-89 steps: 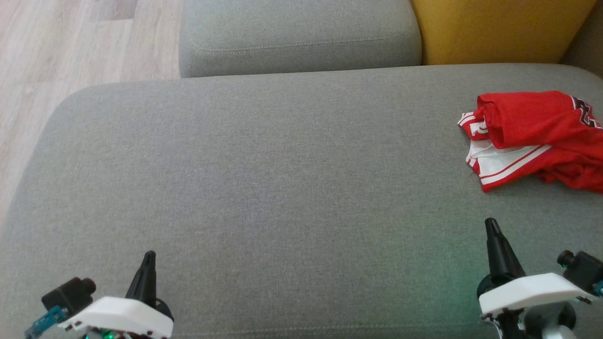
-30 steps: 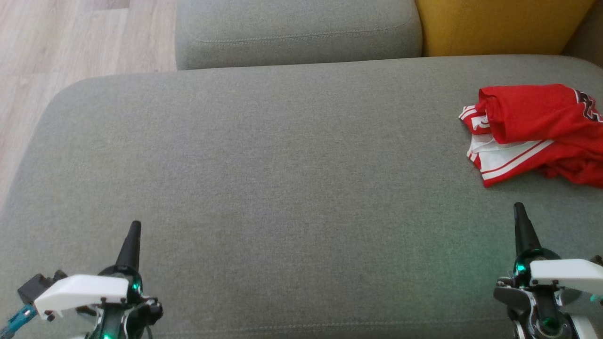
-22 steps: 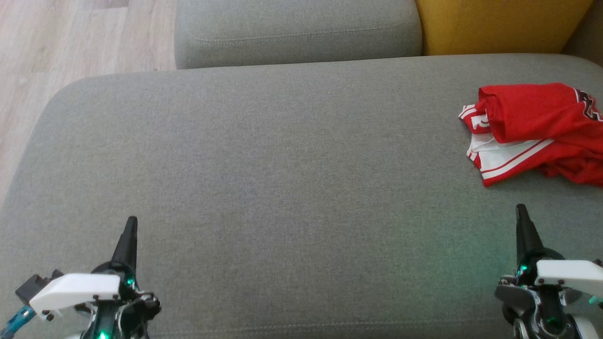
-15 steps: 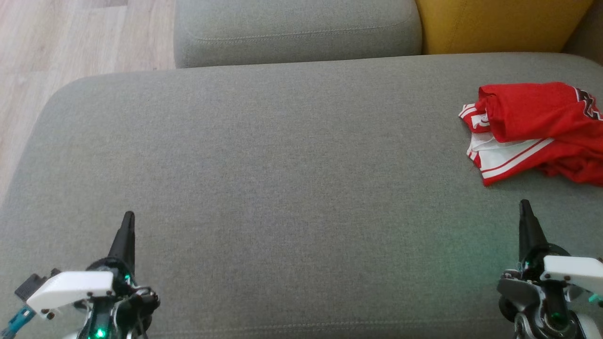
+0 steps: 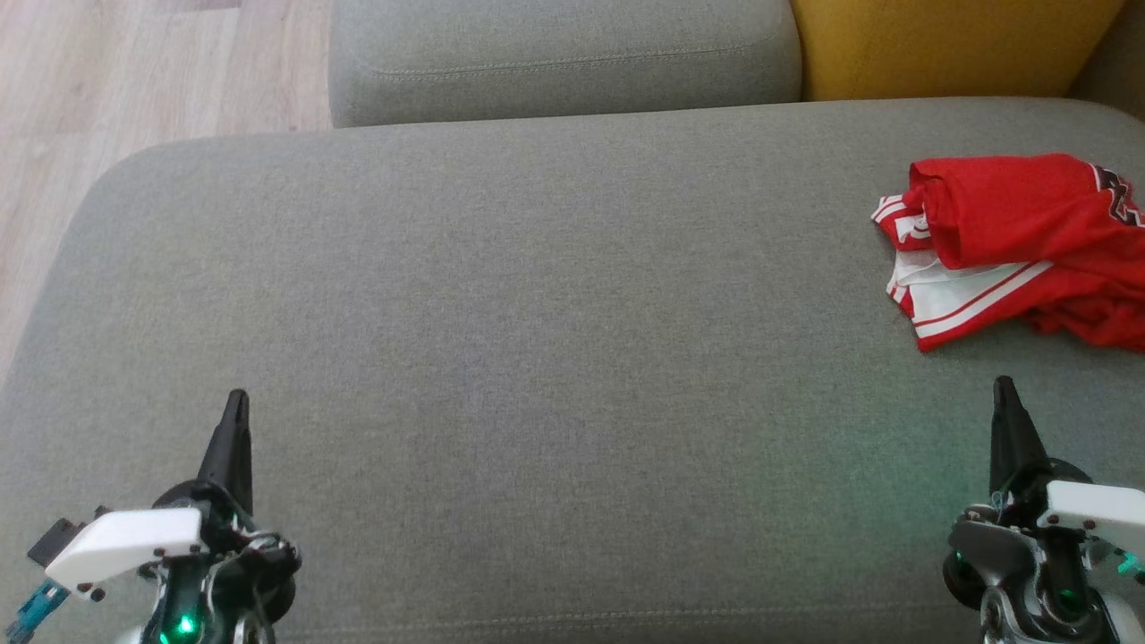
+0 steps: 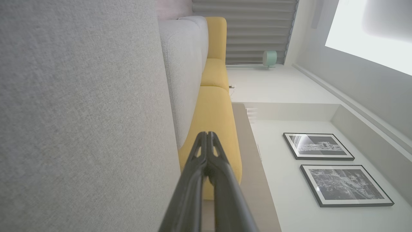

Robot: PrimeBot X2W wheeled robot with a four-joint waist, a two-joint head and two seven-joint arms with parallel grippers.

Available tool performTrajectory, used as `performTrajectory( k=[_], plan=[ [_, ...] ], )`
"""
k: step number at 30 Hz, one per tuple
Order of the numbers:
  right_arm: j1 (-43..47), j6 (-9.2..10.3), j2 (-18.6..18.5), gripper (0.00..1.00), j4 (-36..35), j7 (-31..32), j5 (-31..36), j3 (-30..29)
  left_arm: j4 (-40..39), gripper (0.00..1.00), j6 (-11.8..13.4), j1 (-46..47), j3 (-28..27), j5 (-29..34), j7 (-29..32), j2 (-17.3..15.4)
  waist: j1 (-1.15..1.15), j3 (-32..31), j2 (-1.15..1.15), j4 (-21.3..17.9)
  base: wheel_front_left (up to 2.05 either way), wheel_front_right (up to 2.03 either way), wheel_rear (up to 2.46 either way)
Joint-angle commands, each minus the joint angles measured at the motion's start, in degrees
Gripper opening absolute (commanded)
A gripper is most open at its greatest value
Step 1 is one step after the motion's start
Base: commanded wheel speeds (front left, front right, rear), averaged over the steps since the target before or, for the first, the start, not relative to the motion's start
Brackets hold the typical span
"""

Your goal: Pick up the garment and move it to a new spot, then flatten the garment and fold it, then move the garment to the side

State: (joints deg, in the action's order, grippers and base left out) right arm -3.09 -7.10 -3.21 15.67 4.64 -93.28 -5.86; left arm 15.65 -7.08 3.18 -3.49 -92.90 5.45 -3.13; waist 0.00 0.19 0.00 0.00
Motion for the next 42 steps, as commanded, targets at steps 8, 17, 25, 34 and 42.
performTrajectory(
  k=[8,17,25,34,42],
  plan=[
    [-3.0,-0.39,-0.8,0.00,-1.7,0.6,-0.2,0.9,-1.6,0.00,-0.4,2.9,-2.2,0.1,0.4,-0.4,0.00,0.0,0.00,0.0,0.00,0.00,0.00],
    [-3.0,-0.39,-0.7,0.00,-1.7,0.7,0.0,0.7,-1.6,0.00,-0.4,2.9,-2.3,0.1,0.5,-0.3,0.00,0.0,0.00,0.0,0.00,0.00,0.00],
    [-3.0,-0.39,-0.6,0.00,-1.7,0.8,0.1,0.6,-1.6,0.00,-0.4,3.0,-2.4,0.2,0.5,-0.2,0.00,0.0,0.00,0.0,0.00,0.00,0.00],
    [-3.0,-0.39,-0.5,0.00,-1.7,0.9,0.2,0.5,-1.6,0.00,-0.4,3.0,-2.5,0.3,0.6,-0.2,0.00,0.0,0.00,0.0,0.00,0.00,0.00],
    [-3.0,-0.39,-0.4,0.00,-1.7,1.0,0.3,0.3,-1.6,0.00,-0.4,3.0,-2.5,0.3,0.6,-0.1,0.00,0.0,0.00,0.0,0.00,0.00,0.00]
  ],
)
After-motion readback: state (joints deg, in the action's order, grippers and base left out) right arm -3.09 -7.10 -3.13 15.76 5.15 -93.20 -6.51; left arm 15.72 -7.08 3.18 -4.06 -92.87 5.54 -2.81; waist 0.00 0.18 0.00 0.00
